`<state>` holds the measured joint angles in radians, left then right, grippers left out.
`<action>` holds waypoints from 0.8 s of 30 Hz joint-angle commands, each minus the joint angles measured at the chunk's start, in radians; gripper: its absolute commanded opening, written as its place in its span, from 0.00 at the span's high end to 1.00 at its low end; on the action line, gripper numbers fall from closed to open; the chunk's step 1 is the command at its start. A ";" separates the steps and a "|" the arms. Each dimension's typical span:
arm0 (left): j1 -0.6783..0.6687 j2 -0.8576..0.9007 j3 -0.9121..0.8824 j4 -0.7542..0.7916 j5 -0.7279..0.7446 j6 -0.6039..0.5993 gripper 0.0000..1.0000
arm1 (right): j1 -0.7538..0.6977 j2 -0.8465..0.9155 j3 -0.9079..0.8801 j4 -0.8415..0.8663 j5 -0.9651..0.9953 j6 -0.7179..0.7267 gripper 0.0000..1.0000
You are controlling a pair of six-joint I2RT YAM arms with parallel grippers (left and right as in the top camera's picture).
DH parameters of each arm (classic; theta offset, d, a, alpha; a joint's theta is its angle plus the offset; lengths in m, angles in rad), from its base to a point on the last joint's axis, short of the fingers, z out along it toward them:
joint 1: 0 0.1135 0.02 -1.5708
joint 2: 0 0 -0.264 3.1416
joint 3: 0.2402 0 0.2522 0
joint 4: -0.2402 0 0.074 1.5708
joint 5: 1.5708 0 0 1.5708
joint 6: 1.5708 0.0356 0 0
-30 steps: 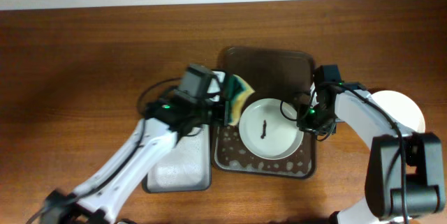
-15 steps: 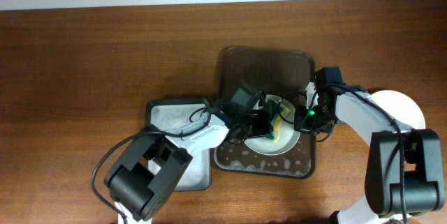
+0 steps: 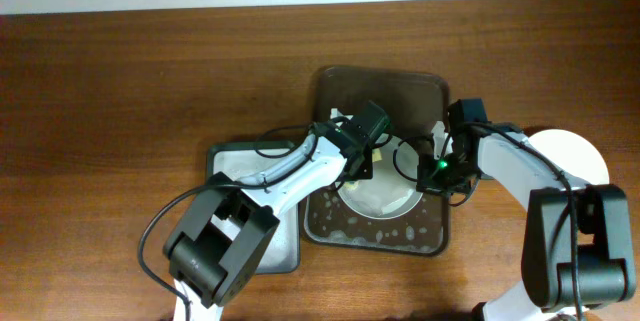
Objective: Clean dirty plates on tray and stack at the side
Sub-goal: 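Scrub the dark-smeared plate with sponge in left gripper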
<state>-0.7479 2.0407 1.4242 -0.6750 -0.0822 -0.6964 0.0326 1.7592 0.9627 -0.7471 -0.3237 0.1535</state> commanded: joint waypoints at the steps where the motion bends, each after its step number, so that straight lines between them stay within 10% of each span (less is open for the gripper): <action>1: -0.047 0.049 0.001 0.149 0.185 0.012 1.00 | -0.006 0.014 -0.021 -0.014 0.072 -0.050 0.96; 9: -0.095 0.107 0.001 0.310 0.230 -0.003 1.00 | -0.006 0.014 -0.021 -0.023 0.072 -0.050 0.96; 15: 0.074 0.106 0.014 -0.015 -0.069 0.112 1.00 | -0.006 0.014 -0.021 -0.030 0.073 -0.050 0.96; 24: 0.114 -0.241 0.026 -0.182 0.080 0.208 1.00 | -0.007 -0.032 -0.021 -0.055 0.072 -0.041 0.96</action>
<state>-0.6834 1.9991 1.4563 -0.8349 0.0200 -0.5526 0.0391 1.7592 0.9615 -0.7780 -0.3454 0.1226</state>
